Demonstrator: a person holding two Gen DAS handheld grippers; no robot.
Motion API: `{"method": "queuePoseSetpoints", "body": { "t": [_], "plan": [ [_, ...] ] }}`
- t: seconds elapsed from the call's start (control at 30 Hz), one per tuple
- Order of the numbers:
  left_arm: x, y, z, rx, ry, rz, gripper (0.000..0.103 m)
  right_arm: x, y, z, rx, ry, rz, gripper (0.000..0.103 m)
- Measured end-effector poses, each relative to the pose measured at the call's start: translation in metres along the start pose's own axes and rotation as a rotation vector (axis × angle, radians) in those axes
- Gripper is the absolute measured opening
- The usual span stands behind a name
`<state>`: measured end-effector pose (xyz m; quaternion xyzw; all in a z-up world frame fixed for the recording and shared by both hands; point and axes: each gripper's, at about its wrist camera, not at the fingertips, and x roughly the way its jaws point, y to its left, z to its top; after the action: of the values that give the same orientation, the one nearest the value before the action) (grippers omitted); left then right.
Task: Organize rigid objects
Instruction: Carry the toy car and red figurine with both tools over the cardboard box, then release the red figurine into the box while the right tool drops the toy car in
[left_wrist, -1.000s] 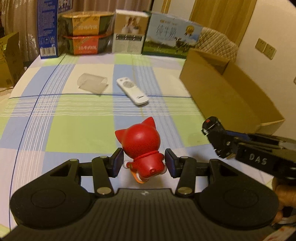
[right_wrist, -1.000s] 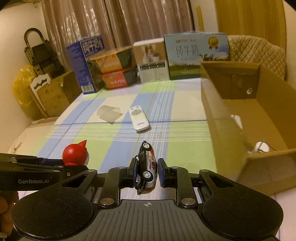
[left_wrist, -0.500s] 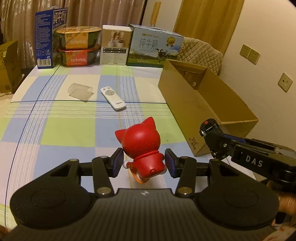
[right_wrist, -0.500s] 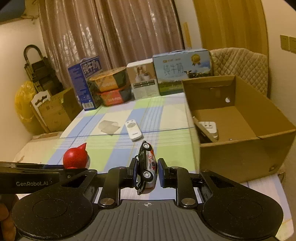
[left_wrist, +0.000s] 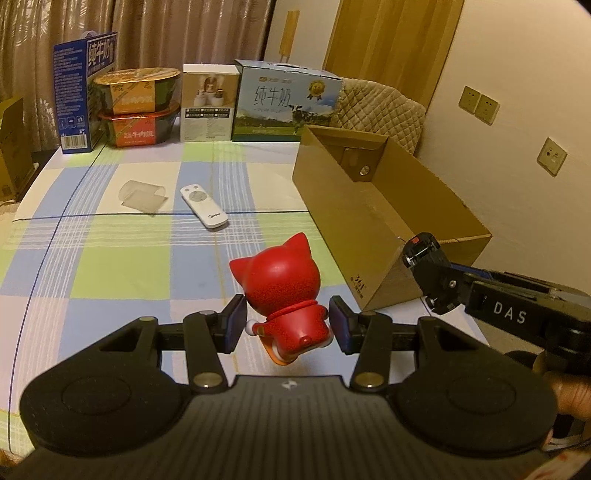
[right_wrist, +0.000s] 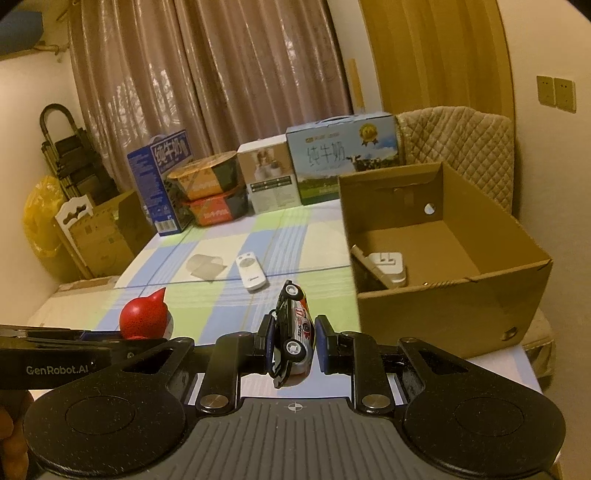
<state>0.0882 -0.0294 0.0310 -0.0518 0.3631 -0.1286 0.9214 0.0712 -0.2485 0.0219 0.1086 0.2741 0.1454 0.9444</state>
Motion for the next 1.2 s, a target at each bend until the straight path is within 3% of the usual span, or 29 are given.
{"method": "queuePoseSetpoints", "body": {
  "t": [0.23,0.47,0.77,0.97,1.2],
  "plan": [
    [0.01,-0.021,0.019,0.037,-0.006,-0.049,0.043,-0.013,-0.023,0.019,-0.001,-0.03,-0.037,0.019],
    [0.041,-0.062,0.055,0.11,-0.007,-0.115,0.043,-0.01,-0.074,0.059,-0.014,-0.051,-0.116,0.019],
    [0.119,-0.113,0.11,0.18,0.048,-0.216,0.043,0.035,-0.147,0.093,0.007,0.0,-0.179,0.019],
    [0.181,-0.129,0.13,0.201,0.115,-0.225,0.043,0.07,-0.18,0.101,0.041,0.048,-0.192,0.019],
    [0.221,-0.134,0.134,0.229,0.157,-0.214,0.043,0.088,-0.191,0.099,0.038,0.068,-0.188,0.019]
  ]
}}
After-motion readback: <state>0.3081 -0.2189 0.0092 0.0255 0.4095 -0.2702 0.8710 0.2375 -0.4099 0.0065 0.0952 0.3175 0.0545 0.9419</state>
